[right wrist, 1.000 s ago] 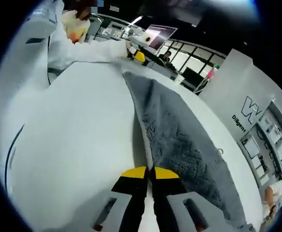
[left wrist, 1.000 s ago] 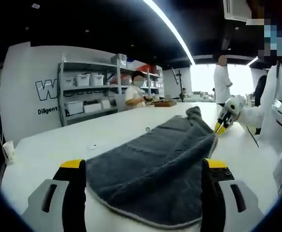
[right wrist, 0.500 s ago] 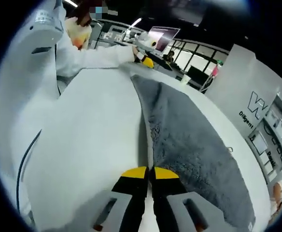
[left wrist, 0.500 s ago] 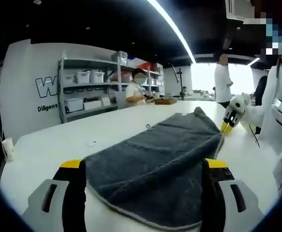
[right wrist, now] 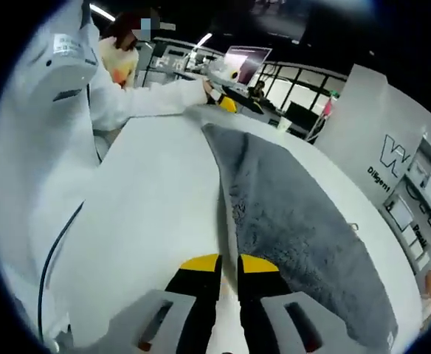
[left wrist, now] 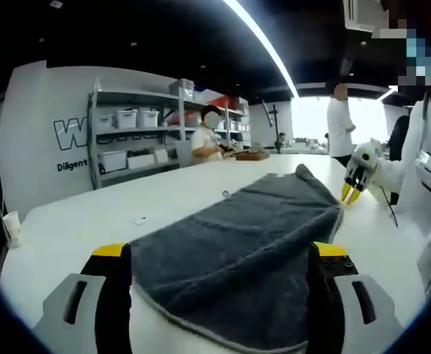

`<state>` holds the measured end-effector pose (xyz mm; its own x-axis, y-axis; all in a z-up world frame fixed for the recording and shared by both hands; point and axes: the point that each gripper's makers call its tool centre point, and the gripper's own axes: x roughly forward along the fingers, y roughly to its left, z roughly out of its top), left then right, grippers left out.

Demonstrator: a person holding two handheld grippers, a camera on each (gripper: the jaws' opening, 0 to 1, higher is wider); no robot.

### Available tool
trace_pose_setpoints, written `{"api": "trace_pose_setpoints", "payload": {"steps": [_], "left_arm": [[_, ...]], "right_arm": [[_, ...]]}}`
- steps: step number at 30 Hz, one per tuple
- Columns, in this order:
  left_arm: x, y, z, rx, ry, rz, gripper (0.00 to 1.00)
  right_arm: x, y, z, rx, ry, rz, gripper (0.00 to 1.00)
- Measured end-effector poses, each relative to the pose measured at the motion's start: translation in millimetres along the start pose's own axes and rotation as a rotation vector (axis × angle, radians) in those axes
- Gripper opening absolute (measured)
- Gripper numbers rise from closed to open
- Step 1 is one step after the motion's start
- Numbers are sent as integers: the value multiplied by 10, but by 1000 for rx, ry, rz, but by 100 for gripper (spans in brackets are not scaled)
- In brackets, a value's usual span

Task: Open the folded towel by lifting each exposed corner and separating the folded layers until the towel lies flat within the target outline without major curled edges

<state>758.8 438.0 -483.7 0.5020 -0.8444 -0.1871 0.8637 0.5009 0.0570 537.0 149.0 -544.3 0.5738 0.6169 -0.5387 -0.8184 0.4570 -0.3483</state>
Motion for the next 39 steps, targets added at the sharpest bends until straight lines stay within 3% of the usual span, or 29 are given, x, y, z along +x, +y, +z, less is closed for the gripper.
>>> {"api": "trace_pose_setpoints", "payload": {"steps": [5, 10, 14, 19, 24, 28, 32, 39], "left_arm": [[5, 0, 1, 1, 0, -1, 98], [12, -1, -3, -1, 1, -2, 98], [20, 0, -9, -2, 3, -3, 98], [29, -8, -9, -3, 4, -4, 98], [46, -21, -13, -4, 6, -9, 98], [63, -31, -27, -6, 10, -10, 98], [82, -56, -30, -3, 16, -14, 98], [89, -63, -48, -8, 19, -18, 98]], "right_arm": [[-181, -214, 108, 78, -73, -100, 22], [-438, -555, 99, 157, -116, -262, 35], [-739, -852, 25, 271, -168, -414, 43], [-1196, -1180, -268, 368, -164, -651, 59], [-1515, -1277, -599, 440, -130, -804, 71], [-1719, -1265, -858, 514, -99, -884, 80], [-1820, -1280, -1038, 568, -97, -918, 87], [-1684, -1416, -1329, 623, -64, -901, 93]]}}
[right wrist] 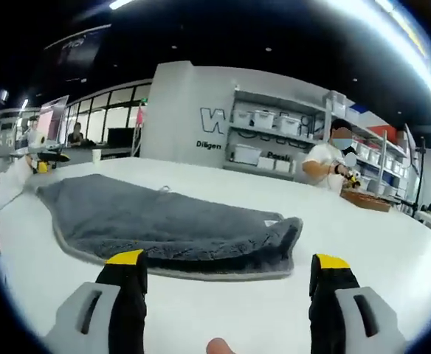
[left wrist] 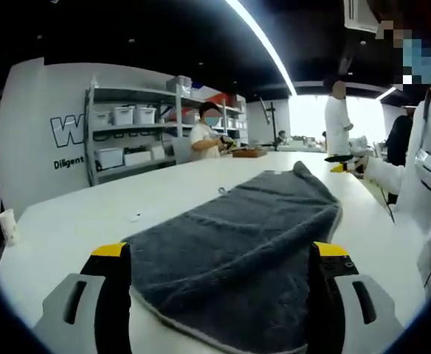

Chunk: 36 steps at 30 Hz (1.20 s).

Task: Open the folded towel by lifting each exposed corner and separating the folded layers until the towel lies flat within the target outline without major curled edges

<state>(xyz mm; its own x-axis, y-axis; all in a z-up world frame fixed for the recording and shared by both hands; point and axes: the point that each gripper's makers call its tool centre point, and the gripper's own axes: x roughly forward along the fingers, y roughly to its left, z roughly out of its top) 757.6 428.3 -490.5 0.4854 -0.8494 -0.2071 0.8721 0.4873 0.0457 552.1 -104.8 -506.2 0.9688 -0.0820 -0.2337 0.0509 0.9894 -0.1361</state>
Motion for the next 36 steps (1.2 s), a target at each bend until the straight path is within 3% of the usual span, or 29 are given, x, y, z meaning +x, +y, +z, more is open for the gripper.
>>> {"api": "trace_pose_setpoints", "payload": {"steps": [8, 16, 22, 25, 27, 32, 36], "left_arm": [[4, 2, -25, -6, 6, -2, 98], [-4, 7, -17, -5, 4, 0, 98], [0, 17, -20, -7, 5, -1, 98], [-1, 16, -22, -6, 7, -1, 98], [-2, 19, -21, -6, 7, 0, 98], [-5, 21, -21, -6, 9, 3, 98], [-10, 27, -17, -4, 9, 6, 98]], "right_arm": [[324, -416, -190, 22, 66, -18, 86], [533, -728, -410, 119, 115, -27, 53], [610, -783, -537, 73, 159, -51, 40], [622, -777, -540, 125, 150, -44, 32], [628, -734, -527, 121, 143, -22, 21], [584, -667, -515, 85, 137, 6, 3], [464, -674, -547, 106, 135, -1, 1]]}}
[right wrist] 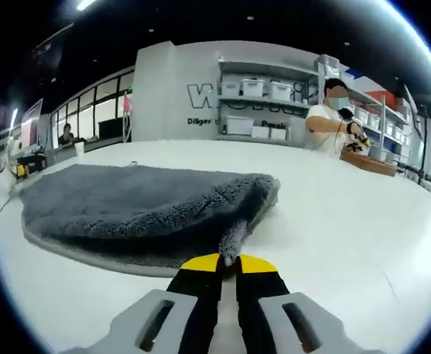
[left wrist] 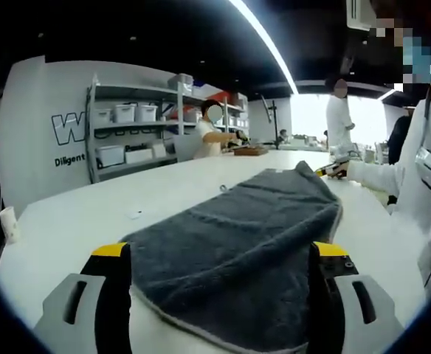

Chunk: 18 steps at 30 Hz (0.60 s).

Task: Open the folded towel by lifting each exposed corner and separating the folded layers until the towel lies flat within the target outline without major curled edges

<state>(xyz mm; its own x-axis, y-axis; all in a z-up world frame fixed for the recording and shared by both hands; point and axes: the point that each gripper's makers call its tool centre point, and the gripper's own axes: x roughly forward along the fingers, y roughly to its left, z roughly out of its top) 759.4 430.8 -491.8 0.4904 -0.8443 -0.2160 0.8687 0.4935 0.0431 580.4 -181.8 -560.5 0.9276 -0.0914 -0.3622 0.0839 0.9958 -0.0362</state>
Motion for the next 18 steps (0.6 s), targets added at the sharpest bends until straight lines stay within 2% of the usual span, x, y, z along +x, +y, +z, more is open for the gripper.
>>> {"api": "trace_pose_setpoints", "payload": {"steps": [6, 11, 18], "left_arm": [[-7, 4, 24, 4, -6, 2, 98], [-3, -7, 34, 7, -9, 0, 98], [0, -10, 45, 9, -12, -1, 98]], "right_arm": [[-282, -70, -99, -44, 34, -65, 2], [-433, -76, -160, -103, 54, -99, 2], [-577, -77, -231, -98, 67, -123, 2]]}}
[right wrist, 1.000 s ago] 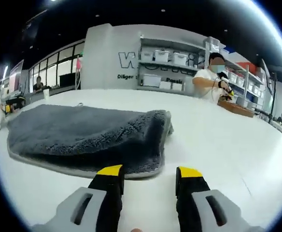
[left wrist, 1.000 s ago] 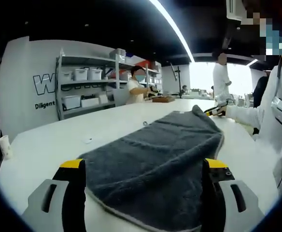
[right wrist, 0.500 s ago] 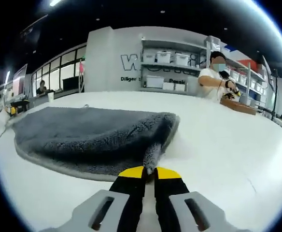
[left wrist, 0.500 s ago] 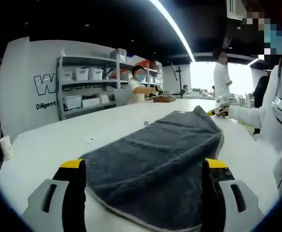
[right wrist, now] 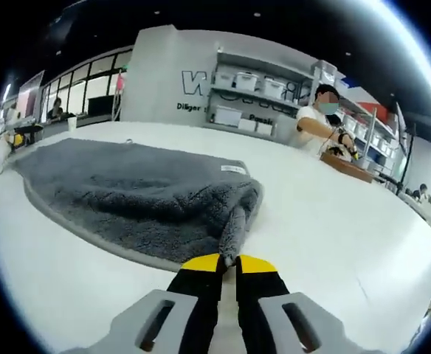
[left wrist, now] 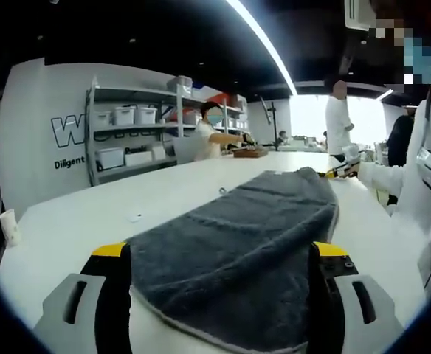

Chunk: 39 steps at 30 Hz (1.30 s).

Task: Open the folded towel by lifting each exposed corner and separating the folded layers until the towel lies flat within the target outline without major curled edges

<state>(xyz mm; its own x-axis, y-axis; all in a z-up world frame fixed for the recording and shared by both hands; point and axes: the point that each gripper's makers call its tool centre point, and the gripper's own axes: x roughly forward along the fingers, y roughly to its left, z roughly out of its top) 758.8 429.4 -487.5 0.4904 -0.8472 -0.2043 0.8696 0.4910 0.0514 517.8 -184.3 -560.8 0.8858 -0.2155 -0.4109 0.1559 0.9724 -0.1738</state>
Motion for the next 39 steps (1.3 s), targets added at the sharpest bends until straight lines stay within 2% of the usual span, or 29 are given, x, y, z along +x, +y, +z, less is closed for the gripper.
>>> {"api": "trace_pose_setpoints", "payload": {"steps": [9, 12, 14, 18, 22, 26, 27, 29, 31, 34, 37, 39], "left_arm": [[-1, 11, 13, 1, -4, 0, 98], [6, 10, 9, 2, -4, -2, 98], [9, 8, 3, 1, -2, -1, 98], [21, 4, -4, 3, 0, 2, 98], [41, -7, -14, 7, 3, 5, 98], [41, -22, 3, 4, -4, 8, 98], [37, -33, 53, -31, -42, 16, 98], [5, -78, 62, -41, -60, 28, 98], [-29, -140, 40, -57, -61, 51, 98], [-133, -231, 17, -87, -73, 111, 98], [-273, -269, -25, -133, -76, 183, 98], [-372, -306, -113, -166, -57, 242, 98]], "right_arm": [[-97, -67, -54, 46, -15, -16, 5], [-197, -109, 115, -11, -54, -53, 10], [-274, -134, 267, -8, -99, -65, 14], [-420, -145, 527, 6, -174, -82, 42], [-554, -75, 716, -9, -226, -87, 59], [-621, 55, 810, 7, -257, -70, 75], [-627, 79, 819, 7, -259, -66, 78], [-635, 181, 844, 6, -268, -38, 84], [-610, 264, 844, 6, -260, -10, 90], [-564, 388, 846, 10, -253, 42, 94], [-528, 486, 852, 16, -259, 80, 98], [-492, 547, 838, 15, -257, 101, 99]]}}
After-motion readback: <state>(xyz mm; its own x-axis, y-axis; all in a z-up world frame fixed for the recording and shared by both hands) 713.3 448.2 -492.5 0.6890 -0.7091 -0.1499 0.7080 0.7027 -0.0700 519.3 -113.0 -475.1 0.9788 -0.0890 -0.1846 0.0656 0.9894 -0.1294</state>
